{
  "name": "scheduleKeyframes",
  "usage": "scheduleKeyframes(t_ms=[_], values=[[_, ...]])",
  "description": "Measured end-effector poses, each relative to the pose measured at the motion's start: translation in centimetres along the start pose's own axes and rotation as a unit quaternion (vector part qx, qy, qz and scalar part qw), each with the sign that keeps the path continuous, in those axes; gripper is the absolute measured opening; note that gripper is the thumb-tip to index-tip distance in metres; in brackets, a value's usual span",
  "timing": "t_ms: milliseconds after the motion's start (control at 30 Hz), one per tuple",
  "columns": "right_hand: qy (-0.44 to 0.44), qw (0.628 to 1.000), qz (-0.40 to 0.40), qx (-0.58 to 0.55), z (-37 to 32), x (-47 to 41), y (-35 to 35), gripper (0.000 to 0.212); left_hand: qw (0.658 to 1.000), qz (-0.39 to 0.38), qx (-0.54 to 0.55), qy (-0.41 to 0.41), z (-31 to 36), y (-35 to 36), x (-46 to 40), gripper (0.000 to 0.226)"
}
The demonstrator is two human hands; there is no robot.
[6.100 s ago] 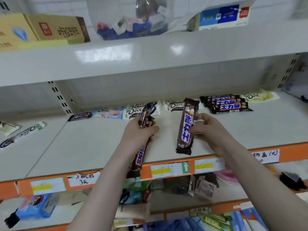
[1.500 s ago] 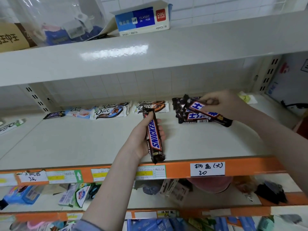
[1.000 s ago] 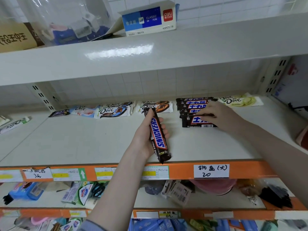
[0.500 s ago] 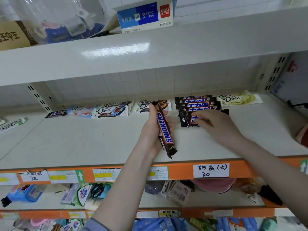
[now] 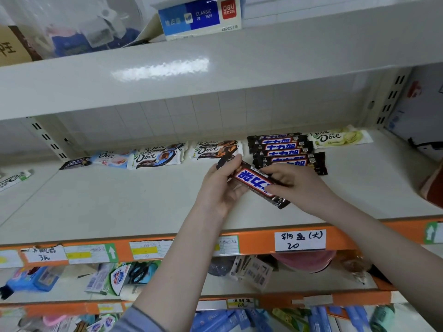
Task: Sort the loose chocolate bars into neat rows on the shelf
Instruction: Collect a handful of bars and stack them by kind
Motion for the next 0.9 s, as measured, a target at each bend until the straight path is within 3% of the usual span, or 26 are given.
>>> scheduleKeyframes(t_ms=[133,333,533,667,800,900], values=[[0.011,0.999,0.002,-0.04,0.9,0.2,-1.0,0.03,0.998,0.017,-0.065,0.009,0.0,-0.8,0.2,0.028],[-0.032,0.993,-0.039,0.107,0.4,0.4,-1.6,0.049,0.997,0.014,-0.073,0.002,-0.9,-0.9,0.2,0.026],[0.006,0.992,-0.069,0.106,0.8,0.8,-1.9,0.027,0.991,0.002,-0.121,0.052,-1.0,0.2,0.3,0.015],[0.05,0.997,-0.046,-0.03,1.0,0.7,-2.1,0.017,0.988,-0.035,-0.129,0.081,-0.4,1.7,0.2,0.026],[0.1,0.962,-0.013,-0.254,1.3,0.9,-1.3,0.019,0.951,-0.08,-0.297,0.041,-1.9,3.0,0.4,0.02],[0.116,0.95,0.03,-0.288,2.2,0.9,-2.1,0.022,0.931,-0.078,-0.352,0.052,-2.0,2.8,0.6,0.013]])
Point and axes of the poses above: each hand's wrist, its own x-axis away from the middle knuckle, its own y-axis out of the palm, z = x × y, the point moved 8 cm from there along -x, towards the middle knuckle, and after that the axes turned 10 degrees about -y, right-handed, at the moved point
